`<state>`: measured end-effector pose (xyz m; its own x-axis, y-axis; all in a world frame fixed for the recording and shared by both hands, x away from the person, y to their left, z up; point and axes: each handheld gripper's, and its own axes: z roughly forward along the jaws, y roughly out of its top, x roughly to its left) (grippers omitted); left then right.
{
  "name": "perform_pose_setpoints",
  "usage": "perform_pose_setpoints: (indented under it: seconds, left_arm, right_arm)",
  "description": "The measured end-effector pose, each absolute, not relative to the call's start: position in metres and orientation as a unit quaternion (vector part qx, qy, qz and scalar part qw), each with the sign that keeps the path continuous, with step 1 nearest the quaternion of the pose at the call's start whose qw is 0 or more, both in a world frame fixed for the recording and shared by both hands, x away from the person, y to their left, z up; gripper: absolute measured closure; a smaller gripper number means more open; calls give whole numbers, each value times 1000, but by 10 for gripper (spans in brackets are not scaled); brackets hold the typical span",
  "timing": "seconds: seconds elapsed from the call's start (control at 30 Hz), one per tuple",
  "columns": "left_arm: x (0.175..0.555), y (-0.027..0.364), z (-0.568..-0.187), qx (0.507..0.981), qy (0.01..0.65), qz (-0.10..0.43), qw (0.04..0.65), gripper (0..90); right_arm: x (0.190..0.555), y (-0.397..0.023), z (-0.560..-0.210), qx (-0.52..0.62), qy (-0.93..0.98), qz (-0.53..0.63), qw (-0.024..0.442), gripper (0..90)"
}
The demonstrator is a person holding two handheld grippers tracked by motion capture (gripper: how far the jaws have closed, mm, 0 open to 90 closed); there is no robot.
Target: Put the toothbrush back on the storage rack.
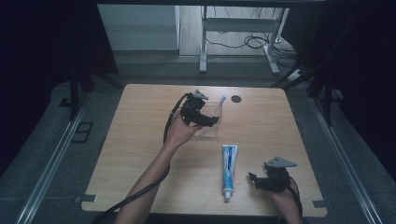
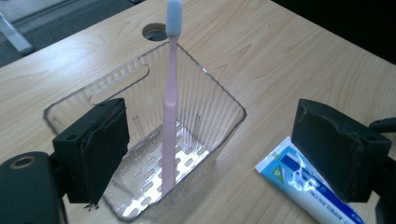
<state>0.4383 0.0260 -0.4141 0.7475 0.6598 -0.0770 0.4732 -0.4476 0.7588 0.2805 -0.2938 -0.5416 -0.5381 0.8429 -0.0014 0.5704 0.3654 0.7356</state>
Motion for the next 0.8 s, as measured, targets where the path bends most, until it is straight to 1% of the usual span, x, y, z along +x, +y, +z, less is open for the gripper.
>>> perform_pose_setpoints:
  seconds: [0.13,0.27,0.37,0.8]
  left_arm:
    - [431,33,-414,846,332,119,400,75]
    - [424,40,-416,848,330,125,396,28]
    - [418,46,-418,847,329,127,397,15]
    - [396,64,-429,849,321,146,394,0]
  right_arm:
    - [280,-294,-542,440,803,352,193,192]
    - [280,-294,-542,440,803,352,193,192]
    - [280,-294,-542,440,803,352,193,192]
    - [280,-294,-541,440,803,352,193,192]
